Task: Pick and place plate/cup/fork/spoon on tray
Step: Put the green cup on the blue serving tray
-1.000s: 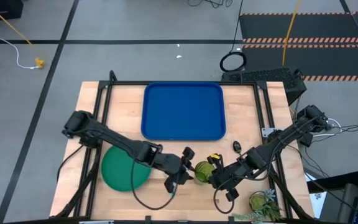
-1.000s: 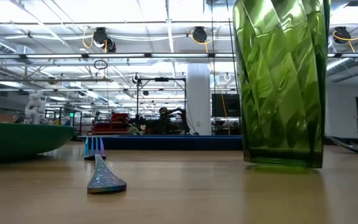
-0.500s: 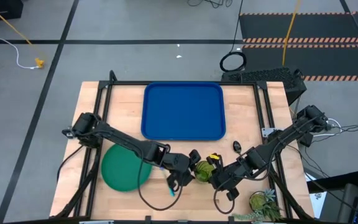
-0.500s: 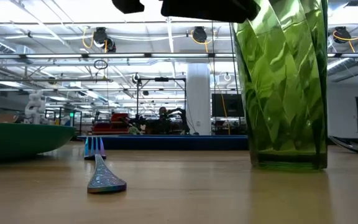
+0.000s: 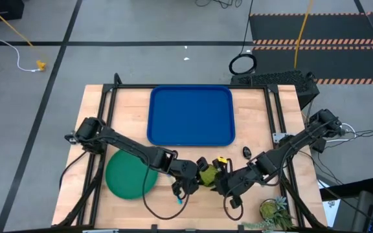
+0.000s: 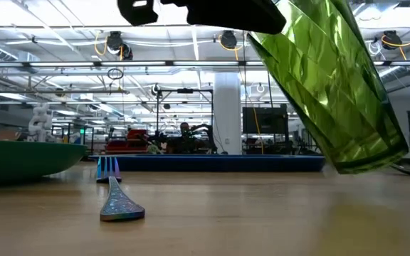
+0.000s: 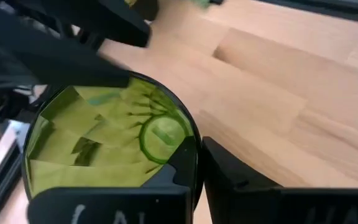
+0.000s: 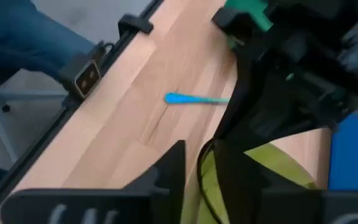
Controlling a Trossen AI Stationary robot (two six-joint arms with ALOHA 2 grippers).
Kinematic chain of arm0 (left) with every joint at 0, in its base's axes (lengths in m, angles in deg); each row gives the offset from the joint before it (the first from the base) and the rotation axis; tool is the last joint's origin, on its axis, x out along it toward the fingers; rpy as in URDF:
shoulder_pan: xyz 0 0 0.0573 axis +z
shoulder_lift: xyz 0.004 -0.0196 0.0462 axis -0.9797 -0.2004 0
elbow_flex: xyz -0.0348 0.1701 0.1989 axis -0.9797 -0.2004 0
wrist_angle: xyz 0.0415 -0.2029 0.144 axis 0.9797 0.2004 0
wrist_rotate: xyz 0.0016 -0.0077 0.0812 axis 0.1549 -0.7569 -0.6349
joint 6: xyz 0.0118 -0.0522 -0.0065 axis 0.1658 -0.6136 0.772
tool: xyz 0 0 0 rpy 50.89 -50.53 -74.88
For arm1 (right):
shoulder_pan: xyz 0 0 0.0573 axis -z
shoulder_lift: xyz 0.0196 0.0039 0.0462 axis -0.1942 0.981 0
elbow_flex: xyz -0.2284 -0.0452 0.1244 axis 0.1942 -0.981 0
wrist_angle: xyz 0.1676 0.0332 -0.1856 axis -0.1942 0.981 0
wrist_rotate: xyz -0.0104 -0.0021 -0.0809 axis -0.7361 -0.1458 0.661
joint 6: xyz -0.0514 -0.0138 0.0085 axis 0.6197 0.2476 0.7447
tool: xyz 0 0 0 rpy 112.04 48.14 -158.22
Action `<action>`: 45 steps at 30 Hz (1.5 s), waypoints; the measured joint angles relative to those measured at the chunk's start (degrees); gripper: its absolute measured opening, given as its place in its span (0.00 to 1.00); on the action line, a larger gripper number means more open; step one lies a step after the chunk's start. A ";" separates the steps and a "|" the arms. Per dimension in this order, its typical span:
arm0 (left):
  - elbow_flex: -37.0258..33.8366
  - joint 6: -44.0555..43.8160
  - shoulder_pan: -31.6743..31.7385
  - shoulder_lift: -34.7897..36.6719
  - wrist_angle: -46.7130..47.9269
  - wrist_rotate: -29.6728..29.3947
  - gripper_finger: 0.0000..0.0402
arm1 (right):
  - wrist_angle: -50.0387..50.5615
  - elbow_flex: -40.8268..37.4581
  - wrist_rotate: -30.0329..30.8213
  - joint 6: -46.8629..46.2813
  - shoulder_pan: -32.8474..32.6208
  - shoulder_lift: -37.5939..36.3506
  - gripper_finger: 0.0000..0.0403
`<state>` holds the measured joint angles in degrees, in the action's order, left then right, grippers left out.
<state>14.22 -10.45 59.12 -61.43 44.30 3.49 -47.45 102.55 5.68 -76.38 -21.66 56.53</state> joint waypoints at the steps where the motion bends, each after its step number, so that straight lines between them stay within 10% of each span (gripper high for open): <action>1: 0.00 -0.15 -0.19 0.00 0.29 0.22 0.04 | -1.13 0.00 1.27 0.34 -0.06 -0.20 0.25; 9: 0.02 -3.26 -1.73 1.42 2.49 -0.81 0.02 | -9.12 0.02 12.70 2.41 -3.77 -6.09 0.43; 26: 0.09 -10.94 -1.09 18.58 24.52 -11.94 0.02 | -3.25 -6.70 43.79 -4.79 -13.69 -10.45 0.42; 45: 0.05 -13.26 22.85 26.59 38.17 -16.56 0.03 | -5.81 -16.00 45.50 -9.13 -6.60 -10.51 0.41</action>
<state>14.27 -23.71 81.97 -34.84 82.48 -13.07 -53.26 86.55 51.18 -85.50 -28.26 46.02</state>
